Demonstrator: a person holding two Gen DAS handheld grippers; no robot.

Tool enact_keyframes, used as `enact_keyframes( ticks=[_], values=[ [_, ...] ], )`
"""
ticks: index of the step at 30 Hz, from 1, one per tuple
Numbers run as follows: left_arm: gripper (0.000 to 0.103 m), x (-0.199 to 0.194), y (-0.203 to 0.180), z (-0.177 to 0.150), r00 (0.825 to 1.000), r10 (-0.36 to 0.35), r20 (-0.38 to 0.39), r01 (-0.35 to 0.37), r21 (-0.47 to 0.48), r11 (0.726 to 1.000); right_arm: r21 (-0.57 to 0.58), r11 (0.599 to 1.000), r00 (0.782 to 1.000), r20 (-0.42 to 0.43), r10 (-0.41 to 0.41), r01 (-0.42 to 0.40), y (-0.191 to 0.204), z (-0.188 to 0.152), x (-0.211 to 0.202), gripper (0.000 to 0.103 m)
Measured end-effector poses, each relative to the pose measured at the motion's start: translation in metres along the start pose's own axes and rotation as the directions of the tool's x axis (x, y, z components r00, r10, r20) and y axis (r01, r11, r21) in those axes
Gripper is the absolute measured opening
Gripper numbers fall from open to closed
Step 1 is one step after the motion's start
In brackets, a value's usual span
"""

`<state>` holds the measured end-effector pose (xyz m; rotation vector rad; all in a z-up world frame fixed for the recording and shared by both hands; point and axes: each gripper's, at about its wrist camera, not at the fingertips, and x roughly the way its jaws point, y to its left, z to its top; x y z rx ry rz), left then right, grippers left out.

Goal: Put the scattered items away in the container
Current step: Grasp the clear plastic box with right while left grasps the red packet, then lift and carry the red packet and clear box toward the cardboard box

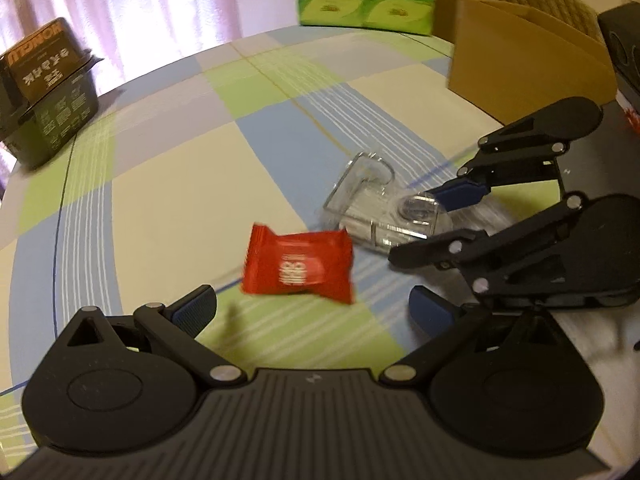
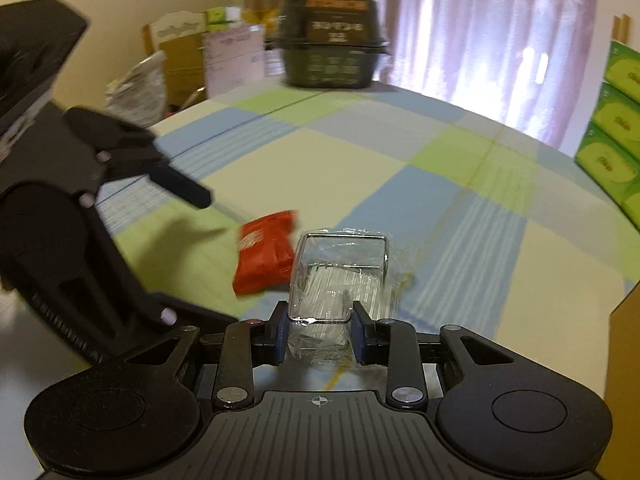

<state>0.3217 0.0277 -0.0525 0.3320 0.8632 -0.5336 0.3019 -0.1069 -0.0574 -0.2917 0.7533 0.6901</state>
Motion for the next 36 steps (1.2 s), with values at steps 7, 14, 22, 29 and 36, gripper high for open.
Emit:
enact_keyframes(
  ticks=[7, 14, 22, 29, 36],
  values=[
    [0.101, -0.001, 0.004, -0.004, 1.000, -0.013, -0.011, 0.014, 0.071, 0.997, 0.081, 0.993, 0.996, 0.013, -0.087, 0.086, 0.006, -0.018, -0.026, 0.033],
    [0.092, 0.018, 0.020, 0.015, 1.000, 0.000, -0.026, -0.003, -0.119, 0.993, 0.150, 0.973, 0.984, 0.017, -0.179, 0.174, -0.003, -0.030, -0.037, 0.033],
    [0.032, 0.029, 0.019, 0.021, 0.997, 0.062, -0.046, -0.070, -0.199, 0.977, 0.196, 0.963, 0.981, 0.021, -0.192, 0.184, -0.011, -0.042, -0.049, 0.033],
    [0.028, -0.006, -0.008, -0.006, 0.993, 0.064, -0.102, -0.079, -0.143, 0.987, 0.247, 0.956, 0.985, 0.026, -0.169, 0.157, -0.002, -0.054, -0.069, 0.033],
    [0.028, -0.060, -0.068, -0.060, 0.993, 0.018, -0.120, -0.030, -0.100, 0.995, 0.262, 0.954, 0.988, 0.012, -0.153, 0.144, 0.033, -0.088, -0.109, 0.033]
  ],
)
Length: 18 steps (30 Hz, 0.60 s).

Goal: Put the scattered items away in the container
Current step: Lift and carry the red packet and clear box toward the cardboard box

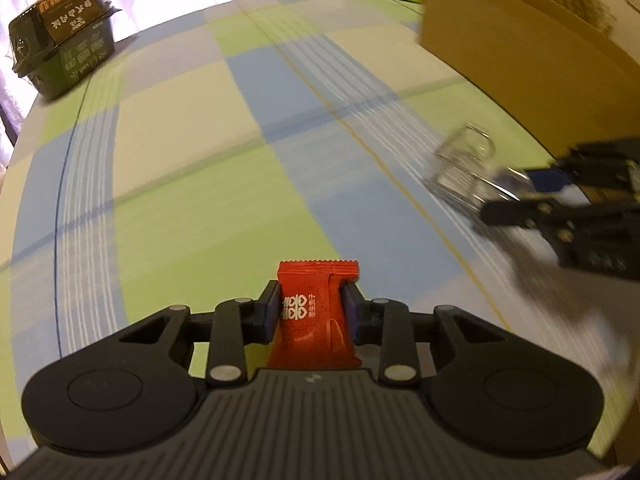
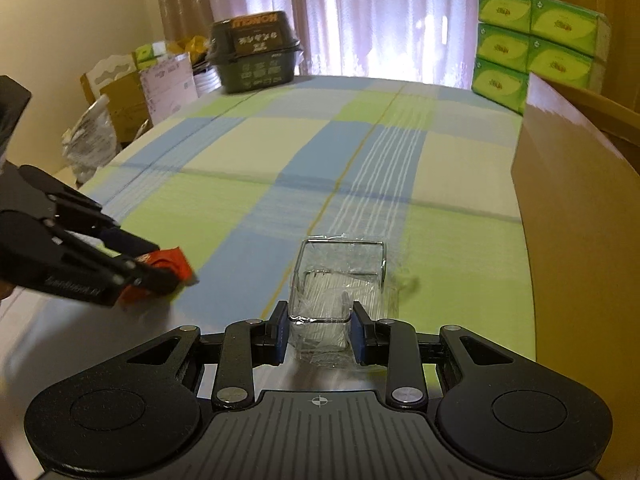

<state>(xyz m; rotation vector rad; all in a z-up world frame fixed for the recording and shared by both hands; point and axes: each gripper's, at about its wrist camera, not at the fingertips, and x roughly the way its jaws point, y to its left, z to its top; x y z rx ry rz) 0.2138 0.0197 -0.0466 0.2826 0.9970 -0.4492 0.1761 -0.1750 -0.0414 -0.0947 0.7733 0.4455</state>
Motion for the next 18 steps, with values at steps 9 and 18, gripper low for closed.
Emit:
enact_keyframes(
  ticks=[9, 18],
  values=[
    [0.031, -0.025, -0.031, -0.042, 1.000, -0.005, 0.019, 0.007, -0.063, 0.998, -0.076, 0.995, 0.998, 0.003, -0.060, 0.060, 0.018, -0.032, -0.024, 0.034],
    [0.037, -0.028, -0.033, -0.045, 1.000, 0.020, 0.024, -0.019, -0.055, 0.998, -0.118, 0.988, 0.995, 0.040, -0.093, 0.097, 0.022, -0.037, -0.018, 0.061]
  ],
)
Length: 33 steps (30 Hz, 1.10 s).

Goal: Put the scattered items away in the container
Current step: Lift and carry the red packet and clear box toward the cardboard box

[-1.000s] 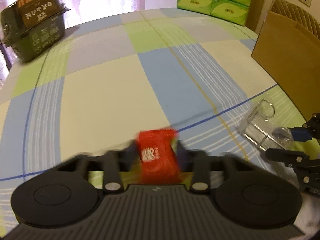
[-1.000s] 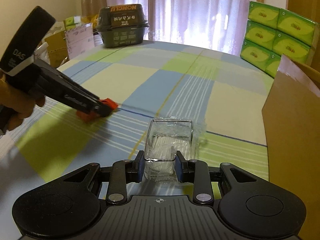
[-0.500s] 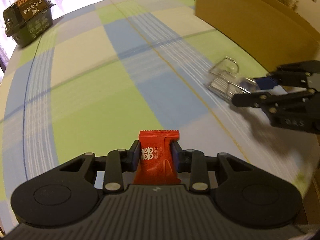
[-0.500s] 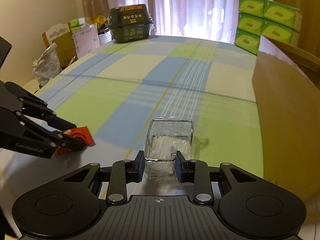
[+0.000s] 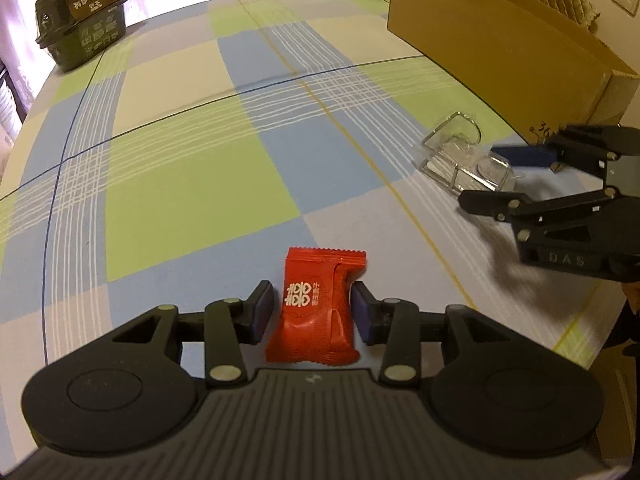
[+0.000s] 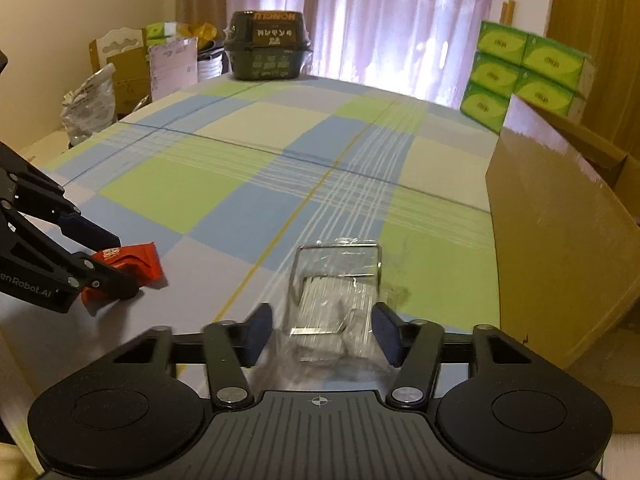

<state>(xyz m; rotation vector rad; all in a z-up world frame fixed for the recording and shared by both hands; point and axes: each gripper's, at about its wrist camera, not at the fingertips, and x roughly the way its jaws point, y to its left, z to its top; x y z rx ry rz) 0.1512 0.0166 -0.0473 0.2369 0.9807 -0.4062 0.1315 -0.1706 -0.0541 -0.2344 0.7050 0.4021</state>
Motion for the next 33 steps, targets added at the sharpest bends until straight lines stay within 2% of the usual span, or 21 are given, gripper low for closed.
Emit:
enact_keyframes(
  ticks=[4, 6, 9, 11, 13, 15, 33],
  values=[
    [0.037, 0.001, -0.002, 0.002, 1.000, 0.010, -0.004, -0.010, 0.014, 1.000, 0.006, 1.000, 1.000, 0.000, 0.005, -0.005, -0.002, 0.001, 0.005, 0.061],
    [0.030, 0.000, -0.003, 0.002, 1.000, 0.003, -0.009, -0.003, 0.009, 1.000, 0.003, 1.000, 1.000, -0.001, 0.007, -0.007, -0.002, 0.002, 0.006, 0.060],
    [0.028, -0.001, -0.006, 0.002, 1.000, 0.006, -0.013, -0.006, -0.001, 1.000, -0.004, 1.000, 1.000, -0.008, 0.007, -0.007, -0.001, 0.002, 0.009, 0.060],
    [0.027, -0.001, -0.007, 0.002, 1.000, 0.009, -0.014, -0.009, -0.009, 1.000, -0.011, 1.000, 1.000, -0.008, 0.001, -0.001, 0.000, 0.001, 0.009, 0.042],
    [0.026, -0.003, -0.008, 0.001, 1.000, 0.009, -0.012, -0.009, -0.013, 1.000, -0.020, 1.000, 1.000, -0.009, -0.006, 0.006, 0.000, 0.001, 0.008, 0.035],
    [0.025, -0.004, -0.009, 0.002, 1.000, 0.008, -0.012, -0.008, -0.015, 1.000, -0.021, 1.000, 1.000, -0.011, -0.006, 0.006, -0.001, 0.001, 0.007, 0.034],
    [0.024, -0.034, -0.028, 0.005, 0.999, -0.014, 0.029, 0.015, -0.048, 0.999, 0.030, 1.000, 0.999, 0.052, 0.008, -0.010, -0.003, 0.005, -0.042, 0.033]
  ],
)
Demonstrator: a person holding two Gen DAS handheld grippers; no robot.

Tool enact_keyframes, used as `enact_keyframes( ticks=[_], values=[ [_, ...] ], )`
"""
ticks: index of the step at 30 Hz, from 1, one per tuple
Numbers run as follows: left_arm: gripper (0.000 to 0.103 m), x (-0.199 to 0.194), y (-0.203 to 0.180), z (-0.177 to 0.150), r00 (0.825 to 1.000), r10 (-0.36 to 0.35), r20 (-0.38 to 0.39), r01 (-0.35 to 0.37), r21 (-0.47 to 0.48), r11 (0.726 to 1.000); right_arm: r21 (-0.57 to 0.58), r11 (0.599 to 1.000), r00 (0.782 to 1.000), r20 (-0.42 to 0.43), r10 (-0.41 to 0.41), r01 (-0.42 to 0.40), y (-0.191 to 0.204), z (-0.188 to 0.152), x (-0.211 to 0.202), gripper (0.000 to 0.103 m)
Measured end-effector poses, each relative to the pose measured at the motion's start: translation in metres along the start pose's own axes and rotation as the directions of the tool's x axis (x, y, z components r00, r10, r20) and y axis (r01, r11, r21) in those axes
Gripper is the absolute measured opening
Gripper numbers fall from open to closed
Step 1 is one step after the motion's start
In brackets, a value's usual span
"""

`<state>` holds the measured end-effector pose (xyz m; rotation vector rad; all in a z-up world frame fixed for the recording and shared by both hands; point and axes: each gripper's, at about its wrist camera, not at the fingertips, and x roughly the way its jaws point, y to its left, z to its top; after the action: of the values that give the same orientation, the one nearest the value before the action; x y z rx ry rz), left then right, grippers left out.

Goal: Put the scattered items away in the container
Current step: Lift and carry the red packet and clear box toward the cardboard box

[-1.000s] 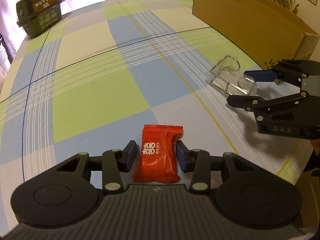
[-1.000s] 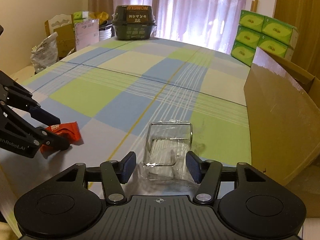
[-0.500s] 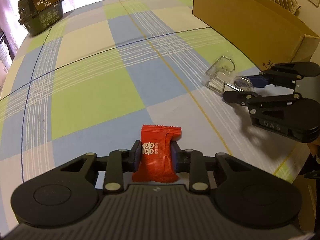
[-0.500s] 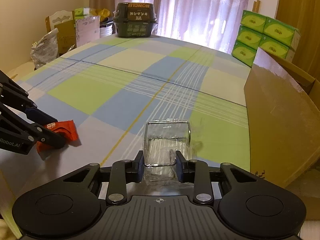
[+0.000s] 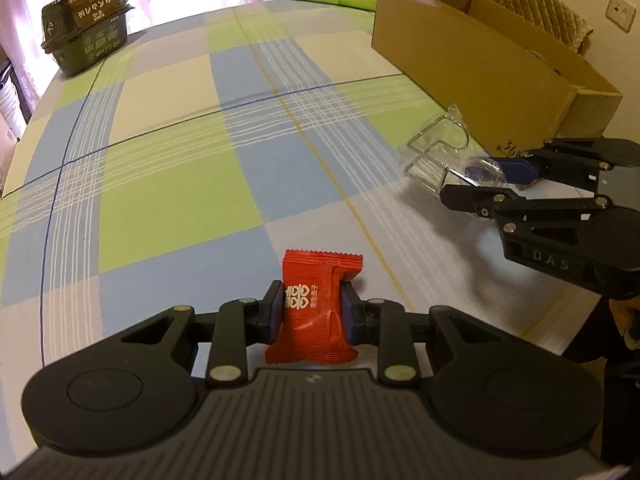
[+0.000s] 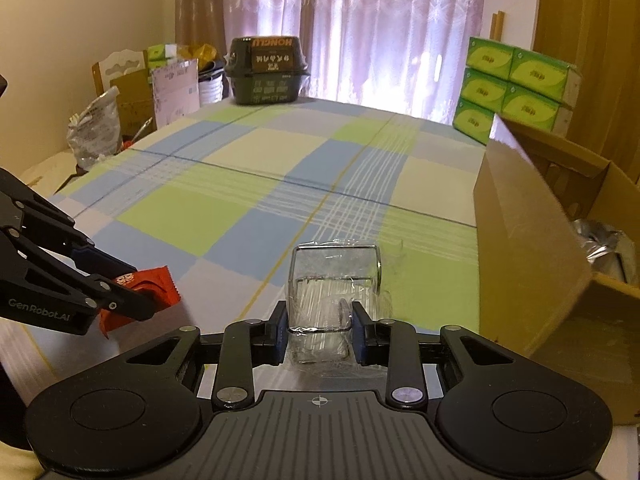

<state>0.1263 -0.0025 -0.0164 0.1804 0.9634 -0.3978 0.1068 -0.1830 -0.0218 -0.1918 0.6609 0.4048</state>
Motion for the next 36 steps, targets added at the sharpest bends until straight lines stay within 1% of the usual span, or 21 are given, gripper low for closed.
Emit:
enact_keyframes(
  ticks=[13, 18, 21, 29, 36],
  values=[
    [0.024, -0.032, -0.015, -0.003, 0.999, 0.022, 0.037, -0.022, 0.026, 0.999, 0.010, 1.000, 0.998, 0.058, -0.010, 0.009, 0.008, 0.001, -0.041, 0.033],
    [0.024, -0.042, -0.022, -0.001, 0.999, 0.022, 0.050, -0.024, 0.037, 0.999, 0.012, 1.000, 0.996, 0.083, -0.019, 0.018, 0.007, 0.003, -0.057, 0.033],
    [0.024, -0.047, -0.028, 0.002, 0.998, 0.010, 0.055, -0.012, 0.038, 0.999, 0.014, 1.000, 0.995, 0.100, -0.028, 0.026, 0.005, 0.005, -0.068, 0.033],
    [0.024, -0.058, -0.050, 0.024, 0.996, -0.023, 0.085, 0.018, 0.055, 0.998, 0.024, 0.998, 0.984, 0.167, -0.068, 0.064, -0.010, 0.022, -0.099, 0.033],
    [0.024, -0.065, -0.081, 0.059, 0.990, -0.066, 0.127, 0.053, 0.104, 0.993, 0.054, 0.993, 0.969, 0.215, -0.118, 0.108, -0.044, 0.038, -0.121, 0.033]
  ],
)
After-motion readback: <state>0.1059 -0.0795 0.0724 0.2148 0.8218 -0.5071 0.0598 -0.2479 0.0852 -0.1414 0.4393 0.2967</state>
